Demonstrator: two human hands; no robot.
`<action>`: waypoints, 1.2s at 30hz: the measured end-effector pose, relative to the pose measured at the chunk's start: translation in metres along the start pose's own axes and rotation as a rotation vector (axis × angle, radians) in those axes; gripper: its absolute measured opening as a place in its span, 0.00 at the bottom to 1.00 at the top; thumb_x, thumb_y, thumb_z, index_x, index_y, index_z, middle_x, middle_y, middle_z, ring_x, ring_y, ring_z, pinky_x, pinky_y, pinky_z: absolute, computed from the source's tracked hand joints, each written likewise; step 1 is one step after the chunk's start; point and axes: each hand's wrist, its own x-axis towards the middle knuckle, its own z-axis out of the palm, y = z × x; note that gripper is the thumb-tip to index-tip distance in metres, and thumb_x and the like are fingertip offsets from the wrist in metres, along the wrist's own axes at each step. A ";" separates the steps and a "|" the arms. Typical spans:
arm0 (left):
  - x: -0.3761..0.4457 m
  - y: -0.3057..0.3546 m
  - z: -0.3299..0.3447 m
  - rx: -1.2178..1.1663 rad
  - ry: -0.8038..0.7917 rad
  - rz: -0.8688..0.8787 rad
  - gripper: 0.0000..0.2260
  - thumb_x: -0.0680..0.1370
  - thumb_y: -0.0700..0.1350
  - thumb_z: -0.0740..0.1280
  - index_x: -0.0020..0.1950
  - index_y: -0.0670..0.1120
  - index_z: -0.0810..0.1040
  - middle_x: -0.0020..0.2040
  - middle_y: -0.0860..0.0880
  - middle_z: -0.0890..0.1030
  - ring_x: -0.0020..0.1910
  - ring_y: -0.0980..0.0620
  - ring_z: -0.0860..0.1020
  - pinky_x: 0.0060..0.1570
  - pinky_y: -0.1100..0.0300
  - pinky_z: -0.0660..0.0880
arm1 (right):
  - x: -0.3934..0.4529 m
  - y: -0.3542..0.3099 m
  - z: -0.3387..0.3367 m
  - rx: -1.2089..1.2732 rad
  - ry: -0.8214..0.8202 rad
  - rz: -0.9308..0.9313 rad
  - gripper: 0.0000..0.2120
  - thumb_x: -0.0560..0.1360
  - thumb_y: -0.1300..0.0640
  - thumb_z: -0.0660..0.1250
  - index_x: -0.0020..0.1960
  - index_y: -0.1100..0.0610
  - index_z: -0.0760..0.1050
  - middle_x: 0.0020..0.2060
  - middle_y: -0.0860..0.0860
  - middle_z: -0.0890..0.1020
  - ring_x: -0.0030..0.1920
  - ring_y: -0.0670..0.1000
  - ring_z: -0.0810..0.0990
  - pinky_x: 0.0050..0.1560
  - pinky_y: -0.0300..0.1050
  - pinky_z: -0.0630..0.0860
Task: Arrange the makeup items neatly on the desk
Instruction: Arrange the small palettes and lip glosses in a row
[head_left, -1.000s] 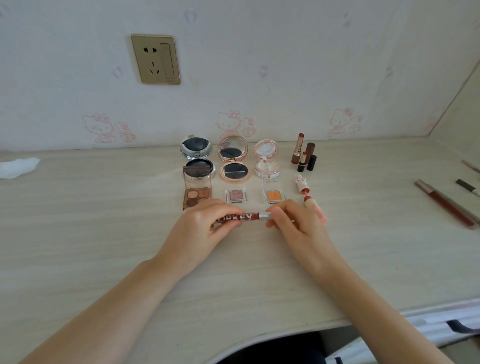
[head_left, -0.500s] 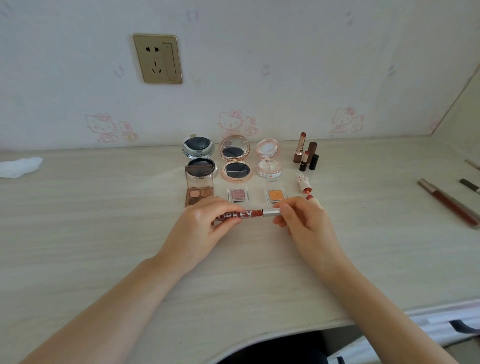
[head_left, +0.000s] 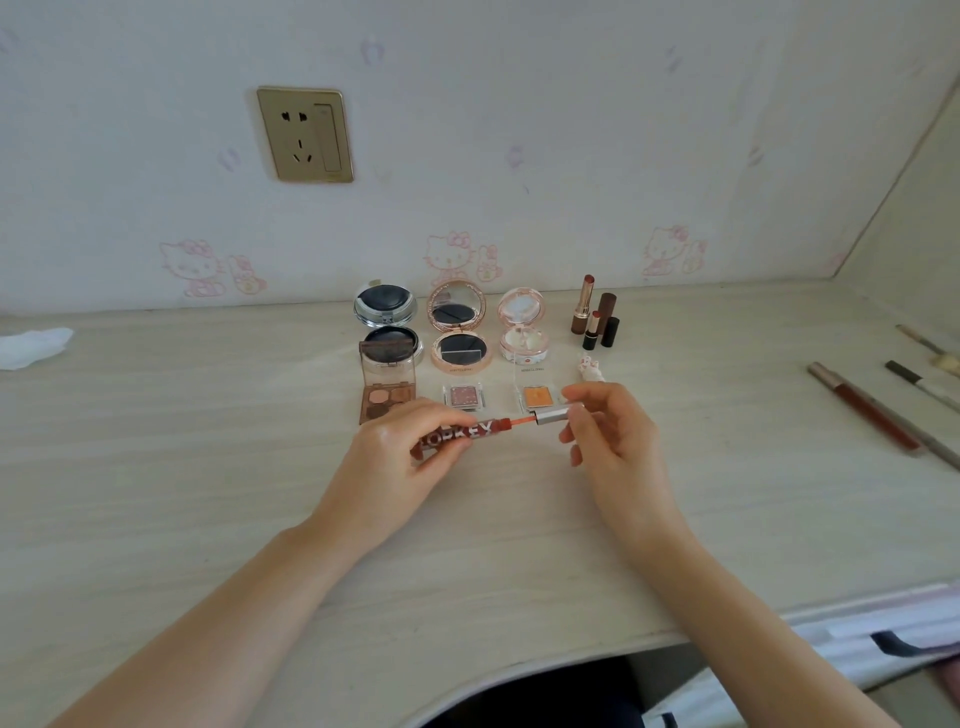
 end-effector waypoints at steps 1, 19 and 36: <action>0.000 0.002 0.001 -0.008 0.004 0.005 0.09 0.73 0.37 0.72 0.52 0.44 0.83 0.47 0.52 0.81 0.48 0.57 0.79 0.49 0.59 0.76 | 0.001 -0.001 0.000 0.015 0.014 0.008 0.11 0.79 0.62 0.61 0.49 0.47 0.75 0.39 0.46 0.79 0.37 0.43 0.78 0.37 0.40 0.76; 0.020 0.061 0.046 -0.274 -0.112 -0.015 0.06 0.71 0.35 0.73 0.45 0.44 0.83 0.53 0.53 0.78 0.47 0.54 0.80 0.46 0.60 0.79 | 0.052 -0.025 -0.073 0.150 0.096 0.315 0.06 0.77 0.56 0.66 0.51 0.56 0.79 0.38 0.49 0.83 0.40 0.48 0.79 0.41 0.44 0.76; 0.047 0.092 0.129 -0.078 -0.326 0.279 0.16 0.70 0.46 0.76 0.56 0.45 0.82 0.64 0.48 0.74 0.52 0.57 0.78 0.49 0.66 0.75 | 0.109 -0.016 -0.122 -0.171 0.022 0.295 0.04 0.75 0.54 0.68 0.42 0.52 0.79 0.30 0.43 0.81 0.33 0.43 0.78 0.32 0.36 0.73</action>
